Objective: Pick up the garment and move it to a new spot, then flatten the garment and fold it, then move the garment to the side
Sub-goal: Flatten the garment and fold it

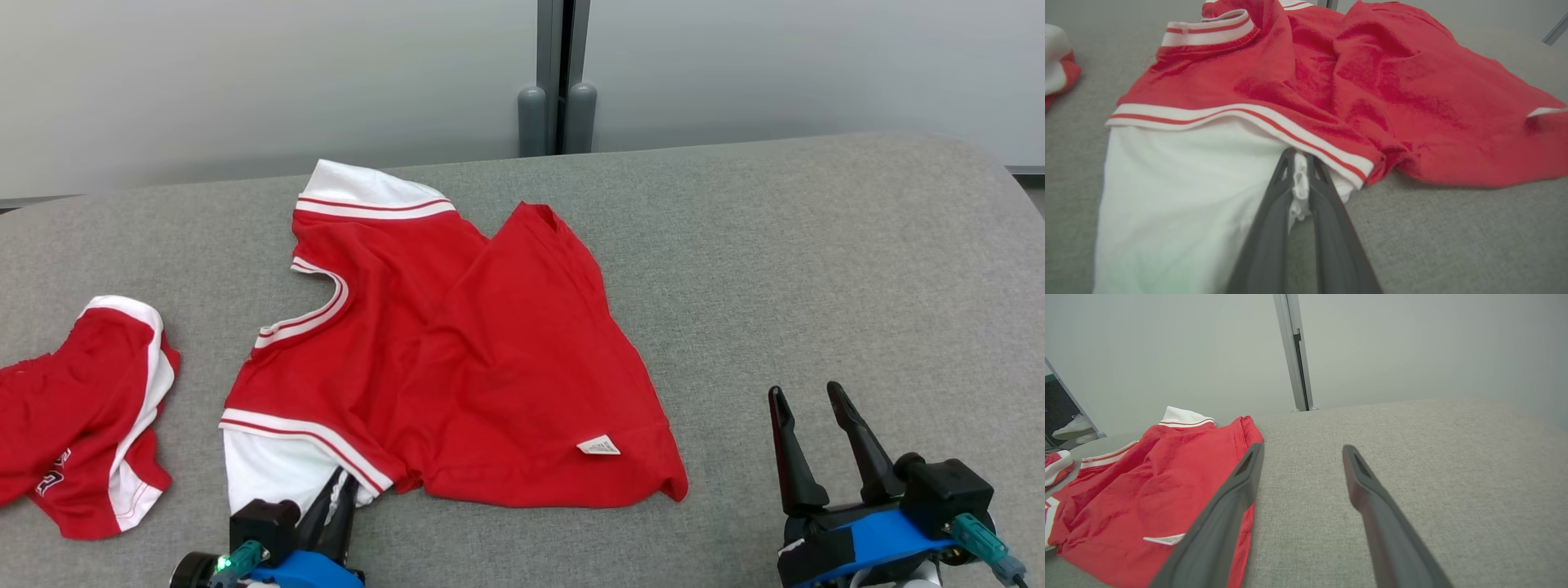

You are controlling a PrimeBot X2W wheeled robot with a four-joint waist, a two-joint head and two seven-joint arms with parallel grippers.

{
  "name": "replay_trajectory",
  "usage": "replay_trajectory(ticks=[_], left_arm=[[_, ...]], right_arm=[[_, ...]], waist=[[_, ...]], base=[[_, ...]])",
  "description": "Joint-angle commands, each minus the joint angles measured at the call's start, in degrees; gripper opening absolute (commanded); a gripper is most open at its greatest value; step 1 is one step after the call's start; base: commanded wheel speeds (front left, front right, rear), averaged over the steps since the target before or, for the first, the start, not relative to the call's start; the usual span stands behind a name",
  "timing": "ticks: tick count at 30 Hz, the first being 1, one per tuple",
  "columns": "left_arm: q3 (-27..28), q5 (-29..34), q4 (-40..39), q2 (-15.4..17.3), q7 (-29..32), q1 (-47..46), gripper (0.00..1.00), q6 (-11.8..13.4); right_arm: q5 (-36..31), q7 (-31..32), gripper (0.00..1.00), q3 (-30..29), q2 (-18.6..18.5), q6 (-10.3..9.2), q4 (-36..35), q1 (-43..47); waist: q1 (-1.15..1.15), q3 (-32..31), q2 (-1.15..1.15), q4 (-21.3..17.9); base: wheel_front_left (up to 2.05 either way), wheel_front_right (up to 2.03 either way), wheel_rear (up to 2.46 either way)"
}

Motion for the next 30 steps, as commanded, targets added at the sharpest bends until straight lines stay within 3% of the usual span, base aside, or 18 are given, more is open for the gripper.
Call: replay_trajectory(ticks=[1,11,19,22,23,24,30], left_arm=[[0.0,-0.2,-0.9,0.4,0.1,0.0,0.0,-0.1],[-2.0,-0.6,-8.0,1.2,1.8,3.5,0.0,0.0],[-4.0,-2.5,-15.3,2.5,10.9,9.4,0.0,0.4],[-3.3,-3.0,-18.3,2.9,11.5,10.7,0.01,1.7],[-3.1,-2.7,-19.2,3.2,10.8,10.9,0.47,2.2],[-2.9,-2.4,-20.0,3.2,10.2,11.2,1.0,2.7],[-1.6,-1.4,-22.2,3.1,4.1,11.4,1.0,4.1]], right_arm=[[0.1,0.0,1.0,0.0,-0.1,0.02,0.1,0.4],[0.3,0.0,1.0,-0.3,-0.1,0.02,0.3,1.6],[0.4,0.0,1.0,-0.2,-0.1,0.02,0.4,2.1],[0.3,0.0,1.0,-0.3,-0.1,0.02,0.4,2.4],[0.3,0.0,1.0,-0.3,-0.1,0.02,0.4,2.4],[0.2,0.0,1.0,-0.2,-0.1,0.02,0.4,2.5],[0.0,0.0,1.0,0.0,-0.1,0.02,0.5,2.3]], waist=[[-0.01,-0.1,-0.01,0.0],[-0.01,-1.6,-0.01,0.8],[-0.01,-2.4,-0.01,1.5],[-0.01,-2.6,-0.01,1.8],[-0.01,-2.7,-0.01,1.9],[-0.01,-2.7,-0.01,2.0],[-0.01,-2.9,-0.01,1.9]], base=[[0.0,0.0,0.0],[0.0,0.0,0.0],[0.0,0.0,0.0],[0.0,0.0,0.0],[0.0,0.0,0.0],[0.0,0.0,0.0],[0.0,0.0,0.0]])
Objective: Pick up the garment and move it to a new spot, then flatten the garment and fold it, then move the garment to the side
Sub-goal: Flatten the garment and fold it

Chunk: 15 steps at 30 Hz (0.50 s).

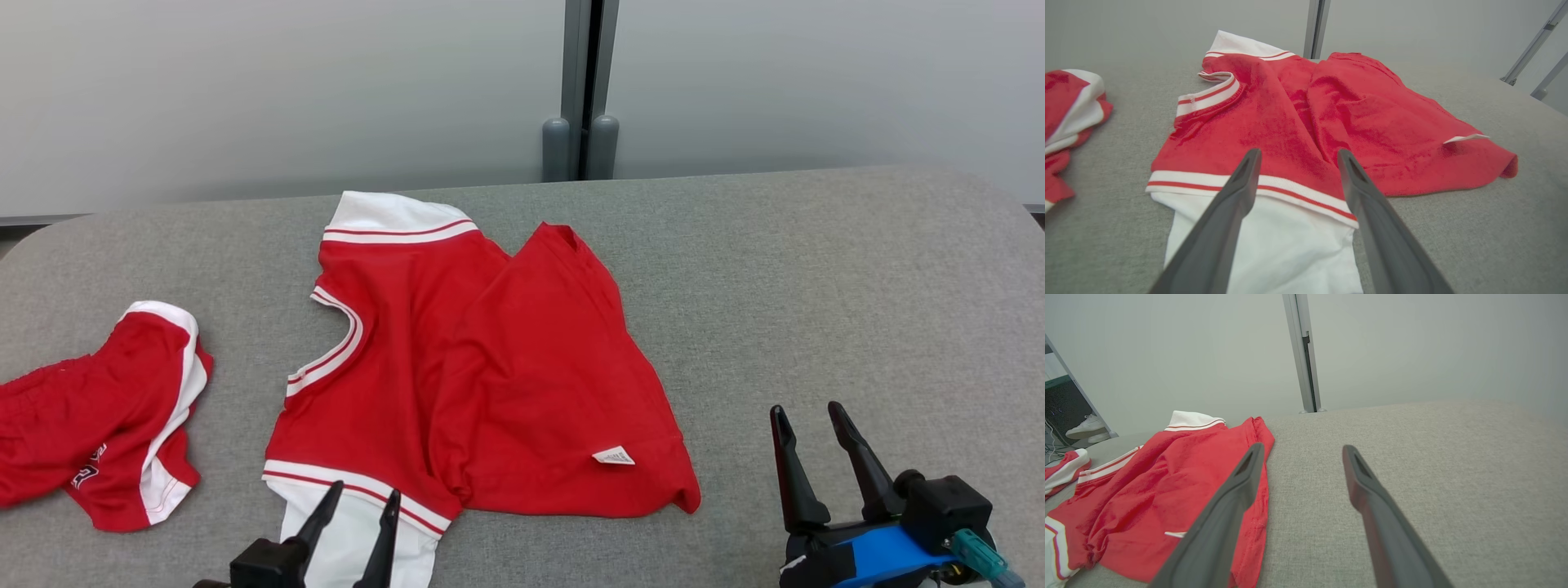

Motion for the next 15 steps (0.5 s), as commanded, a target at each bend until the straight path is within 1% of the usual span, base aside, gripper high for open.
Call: replay_trajectory(ticks=[1,4,7,10,15], left_arm=[[0.6,0.5,-0.3,0.0,-1.1,0.0,1.0,0.4],[2.1,1.0,-1.0,-0.5,-3.3,-1.1,1.0,1.2],[4.3,1.8,-1.8,-1.1,-4.2,-1.8,1.0,2.1],[8.1,3.4,-5.5,-2.4,-4.3,-2.5,1.0,2.8],[14.2,7.0,-10.3,-4.5,-4.3,-1.9,1.0,2.4]], right_arm=[[-0.4,0.0,1.0,0.1,-0.1,0.03,0.0,0.5],[-0.5,0.0,1.0,0.0,-0.1,0.03,0.0,0.4],[-0.5,0.0,1.0,0.0,-0.1,0.03,0.0,0.2],[-0.6,0.0,1.0,-0.2,-0.1,0.03,-0.2,-0.1],[-0.7,0.0,1.0,-0.4,-0.1,0.03,-0.1,-0.6]], waist=[[0.0,0.0,0.0,-0.1],[0.0,0.0,0.0,-0.4],[0.0,0.1,0.0,-0.8],[0.0,0.4,0.0,-1.1],[0.0,0.6,0.0,-1.7]], base=[[0.0,0.0,0.0],[0.0,0.0,0.0],[0.0,0.0,0.0],[0.0,0.0,0.0],[0.0,0.0,0.0]])
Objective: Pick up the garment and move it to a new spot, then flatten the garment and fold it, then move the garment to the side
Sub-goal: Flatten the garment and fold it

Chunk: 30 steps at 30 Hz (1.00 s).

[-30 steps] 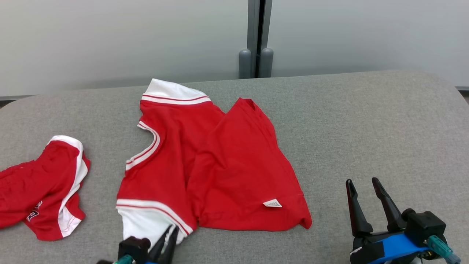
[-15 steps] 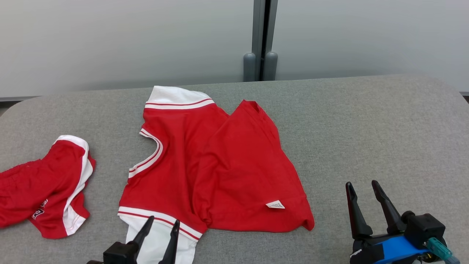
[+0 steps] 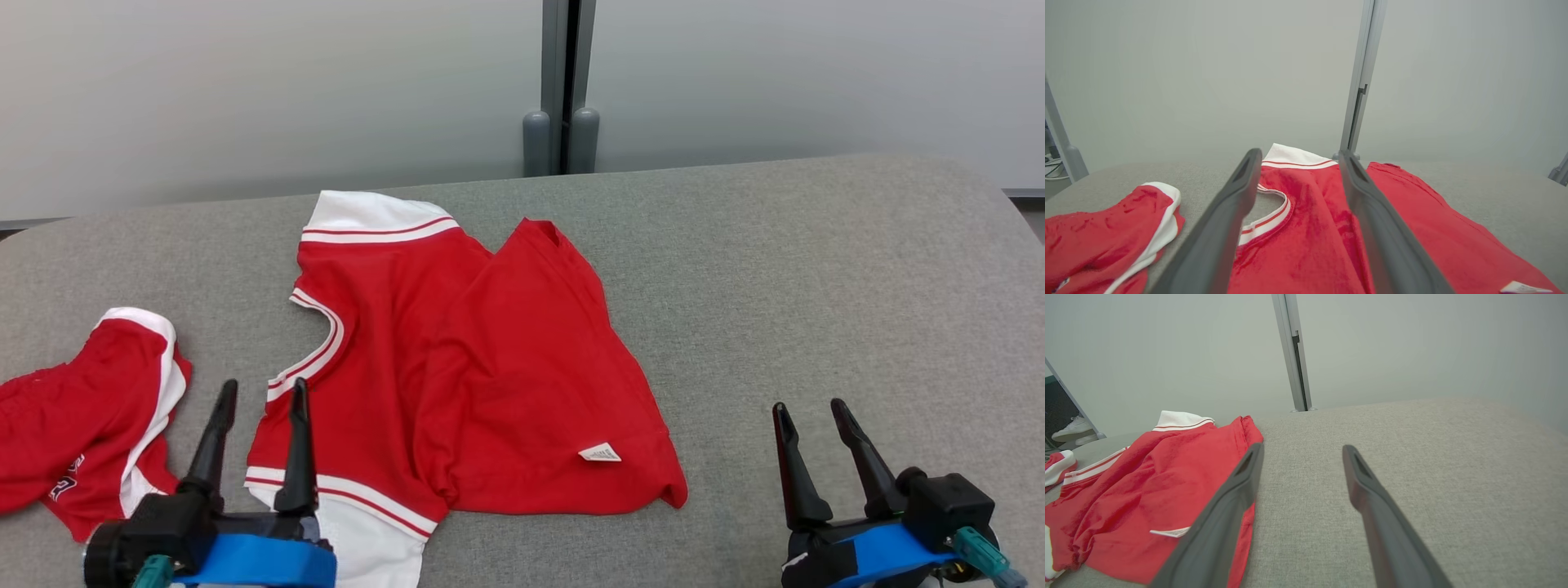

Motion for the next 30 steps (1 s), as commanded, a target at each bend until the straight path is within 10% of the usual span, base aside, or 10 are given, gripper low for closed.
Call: replay_trajectory(ticks=[1,30], left_arm=[[1.7,1.0,-1.0,-0.4,-0.2,-0.2,1.0,-0.2],[13.6,10.4,3.0,-6.0,-0.3,0.6,1.0,-3.5]], right_arm=[[-0.4,0.0,1.0,-0.1,-0.1,0.03,-0.1,-0.4],[-2.1,0.0,1.0,1.2,-0.1,0.03,4.2,-1.4]], waist=[[0.0,0.0,0.0,-0.1],[0.0,-0.2,0.0,-0.6]], base=[[0.0,0.0,0.0],[0.0,0.0,0.0]])
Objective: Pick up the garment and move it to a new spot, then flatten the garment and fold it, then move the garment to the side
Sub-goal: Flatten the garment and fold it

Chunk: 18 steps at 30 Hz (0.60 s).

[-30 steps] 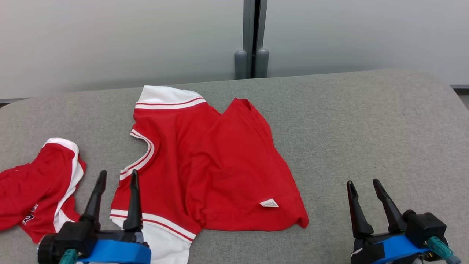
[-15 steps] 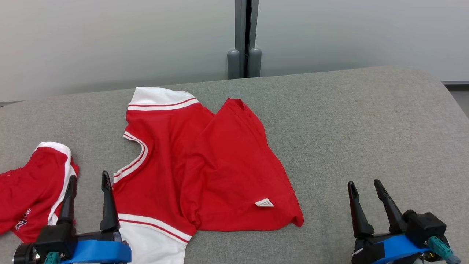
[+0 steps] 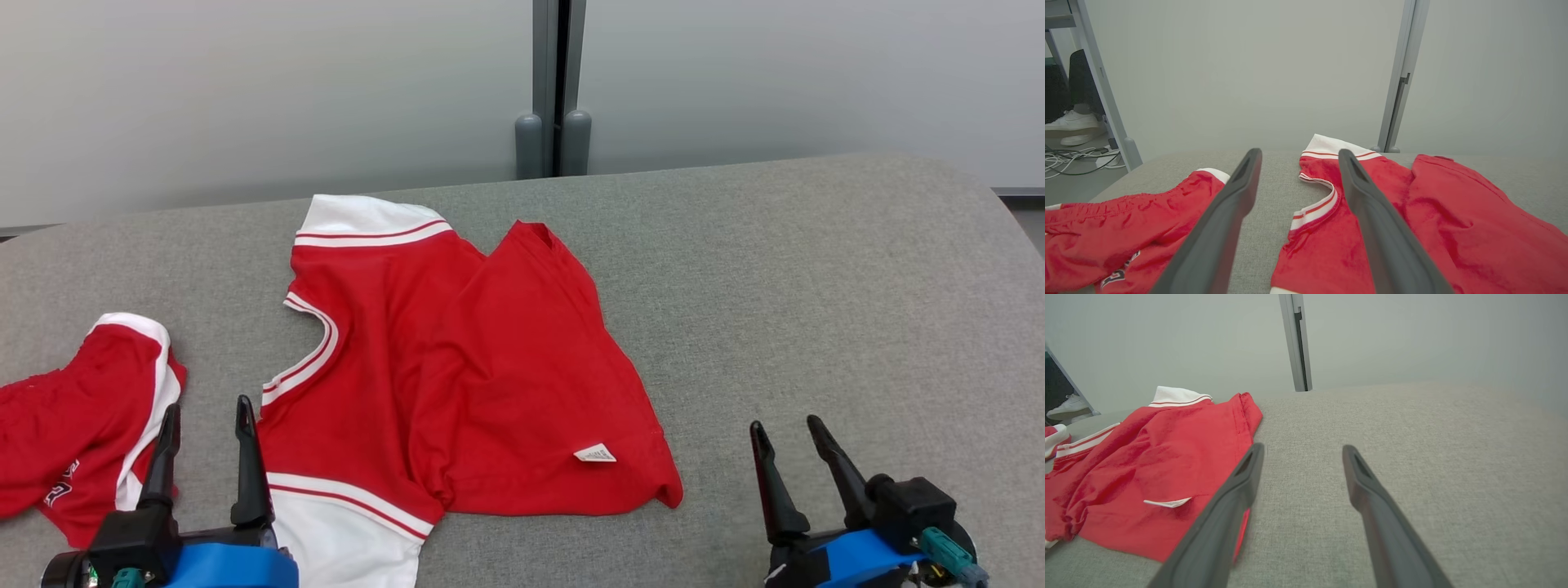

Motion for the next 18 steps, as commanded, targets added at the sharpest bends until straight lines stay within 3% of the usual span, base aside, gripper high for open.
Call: replay_trajectory(ticks=[1,18], left_arm=[[0.3,0.4,0.1,0.0,-0.3,0.0,1.0,0.0],[-0.4,0.7,2.0,-0.5,-0.3,-2.1,1.0,-1.6]], right_arm=[[-0.2,0.0,1.0,0.4,-0.1,0.03,0.3,-1.1],[2.8,0.0,1.0,14.1,-2.7,0.02,22.7,-15.4]], waist=[[0.0,0.0,0.0,0.1],[0.0,1.8,0.0,3.6]], base=[[0.0,0.0,0.0],[0.0,0.0,0.0]])
